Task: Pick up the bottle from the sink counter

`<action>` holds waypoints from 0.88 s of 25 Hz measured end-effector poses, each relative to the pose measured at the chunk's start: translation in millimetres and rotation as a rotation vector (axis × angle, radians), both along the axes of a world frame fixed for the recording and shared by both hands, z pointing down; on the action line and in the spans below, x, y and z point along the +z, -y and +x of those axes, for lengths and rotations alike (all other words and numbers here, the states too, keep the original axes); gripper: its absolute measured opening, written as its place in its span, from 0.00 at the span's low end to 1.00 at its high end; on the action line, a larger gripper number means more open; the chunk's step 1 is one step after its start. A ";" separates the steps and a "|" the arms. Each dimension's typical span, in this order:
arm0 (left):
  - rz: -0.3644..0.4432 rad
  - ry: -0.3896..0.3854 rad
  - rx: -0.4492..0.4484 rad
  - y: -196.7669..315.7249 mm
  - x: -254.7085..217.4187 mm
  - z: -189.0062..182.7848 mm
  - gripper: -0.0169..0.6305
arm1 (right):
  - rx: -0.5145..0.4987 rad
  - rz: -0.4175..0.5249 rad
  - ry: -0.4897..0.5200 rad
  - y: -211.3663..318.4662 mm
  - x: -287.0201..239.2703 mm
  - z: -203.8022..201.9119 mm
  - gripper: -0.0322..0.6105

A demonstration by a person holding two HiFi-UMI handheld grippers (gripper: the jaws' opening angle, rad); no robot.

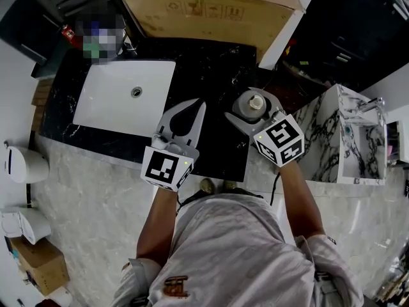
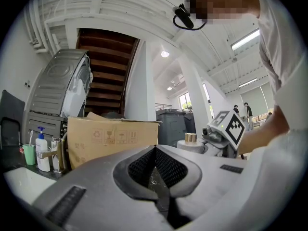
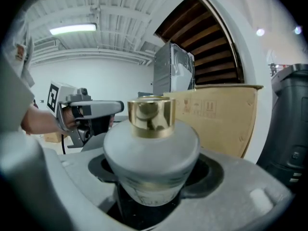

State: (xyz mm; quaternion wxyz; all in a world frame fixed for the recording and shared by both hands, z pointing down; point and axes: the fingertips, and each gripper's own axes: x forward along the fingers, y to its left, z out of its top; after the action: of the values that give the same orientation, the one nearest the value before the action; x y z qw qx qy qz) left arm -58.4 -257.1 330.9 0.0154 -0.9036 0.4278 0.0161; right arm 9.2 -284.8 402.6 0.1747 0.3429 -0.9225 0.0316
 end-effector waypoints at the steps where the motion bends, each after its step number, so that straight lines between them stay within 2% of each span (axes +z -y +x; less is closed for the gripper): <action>1: 0.004 -0.001 -0.001 -0.9 -2.3 0.1 0.03 | -0.003 0.013 0.007 -3.1 -7.7 -0.1 0.57; 8: 0.027 -0.006 0.006 -5.7 -12.5 4.0 0.03 | -0.028 0.070 0.037 -17.8 -42.9 -3.5 0.57; 22: 0.039 -0.015 0.015 -9.2 -17.6 5.0 0.03 | -0.044 0.082 0.058 -28.8 -54.7 -11.0 0.57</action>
State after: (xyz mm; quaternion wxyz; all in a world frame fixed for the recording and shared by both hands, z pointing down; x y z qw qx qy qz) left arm -53.4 -247.8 313.3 0.0298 -0.9061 0.4209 0.0314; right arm -1.8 -256.0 348.0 0.1344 0.3282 -0.9350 -0.0002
